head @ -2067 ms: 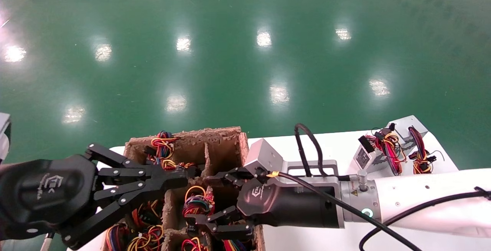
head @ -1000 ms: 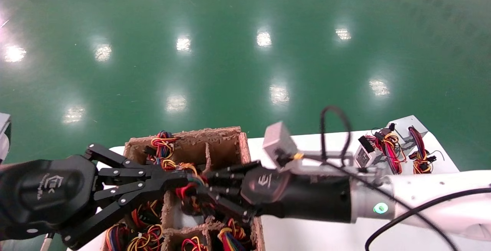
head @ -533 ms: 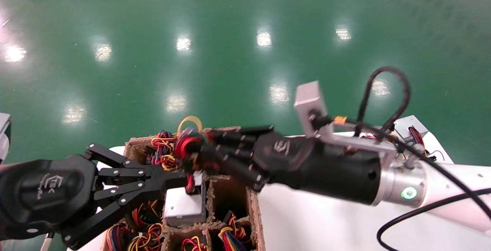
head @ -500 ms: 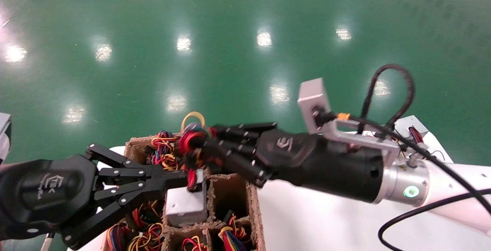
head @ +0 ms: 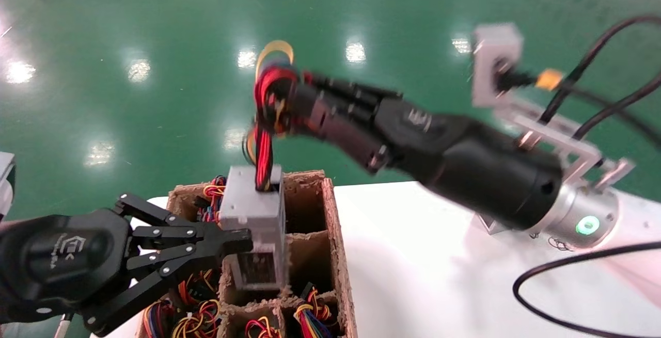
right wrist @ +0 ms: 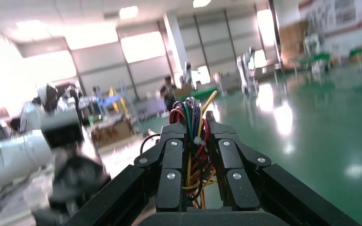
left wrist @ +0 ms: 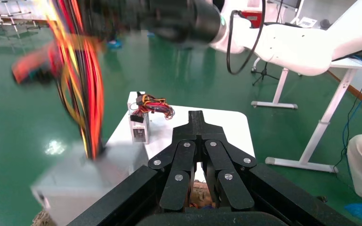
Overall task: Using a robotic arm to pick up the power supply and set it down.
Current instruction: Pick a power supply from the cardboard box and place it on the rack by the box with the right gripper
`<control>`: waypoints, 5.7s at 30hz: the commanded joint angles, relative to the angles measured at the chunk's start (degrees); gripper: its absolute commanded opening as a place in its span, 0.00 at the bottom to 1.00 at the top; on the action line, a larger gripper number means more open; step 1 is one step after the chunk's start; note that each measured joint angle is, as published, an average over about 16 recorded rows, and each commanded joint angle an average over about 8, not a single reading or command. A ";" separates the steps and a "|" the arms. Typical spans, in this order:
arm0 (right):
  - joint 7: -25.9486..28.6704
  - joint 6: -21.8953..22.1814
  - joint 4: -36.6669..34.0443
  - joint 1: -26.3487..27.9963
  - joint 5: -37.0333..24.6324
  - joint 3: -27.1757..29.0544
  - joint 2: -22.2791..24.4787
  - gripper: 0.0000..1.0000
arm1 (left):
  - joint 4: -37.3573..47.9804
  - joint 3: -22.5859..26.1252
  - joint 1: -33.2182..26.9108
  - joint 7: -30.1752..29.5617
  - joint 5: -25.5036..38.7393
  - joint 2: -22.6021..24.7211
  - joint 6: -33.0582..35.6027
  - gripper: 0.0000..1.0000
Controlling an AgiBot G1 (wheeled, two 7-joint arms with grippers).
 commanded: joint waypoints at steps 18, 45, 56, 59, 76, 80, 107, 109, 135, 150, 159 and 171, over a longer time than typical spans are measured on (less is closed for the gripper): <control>-5.85 10.55 -1.81 2.37 2.90 11.99 8.58 0.00 | 0.00 0.00 0.00 0.00 0.00 0.00 0.00 0.00; 1.72 48.03 -0.77 -18.83 -8.04 18.41 31.10 0.00 | 0.00 0.00 0.00 0.00 0.00 0.00 0.00 0.00; 3.87 55.31 0.07 -26.69 -10.76 14.80 34.79 0.00 | 0.00 0.01 0.00 0.00 0.00 0.00 0.00 0.00; 4.02 56.79 -0.16 -27.68 -11.64 13.18 35.35 0.00 | 0.00 0.01 0.00 0.00 0.00 0.00 0.00 0.00; 4.47 57.82 -8.08 -18.58 -15.54 2.06 29.62 0.00 | 0.00 0.01 0.00 0.00 0.00 0.00 0.00 0.00; 3.96 56.46 -12.43 -13.81 -17.01 -0.51 26.93 0.00 | 0.00 0.01 0.00 0.00 -0.01 0.00 0.00 0.00; -11.86 44.68 -41.07 8.89 -19.18 0.08 12.34 0.00 | 0.00 0.01 0.00 0.00 -0.01 0.00 0.00 0.00; -13.80 43.85 -42.89 10.23 -18.79 0.75 11.53 0.00 | 0.00 0.01 0.00 0.01 -0.01 0.00 0.00 0.00; -30.49 34.73 -57.50 13.93 -11.67 8.20 9.04 0.00 | 0.00 0.01 0.00 0.01 -0.01 0.00 0.00 0.00; -33.48 31.45 -61.48 16.25 -11.42 8.61 10.16 0.00 | 0.00 0.01 0.00 0.01 -0.01 0.00 0.00 0.00; -33.40 30.09 -62.49 16.84 -11.86 8.20 9.65 0.00 | 0.00 0.02 0.00 0.01 -0.01 -0.01 -0.01 0.00; -33.04 30.64 -60.58 15.47 -11.41 8.45 8.53 0.00 | 0.00 0.02 0.00 0.01 -0.01 -0.01 -0.01 0.00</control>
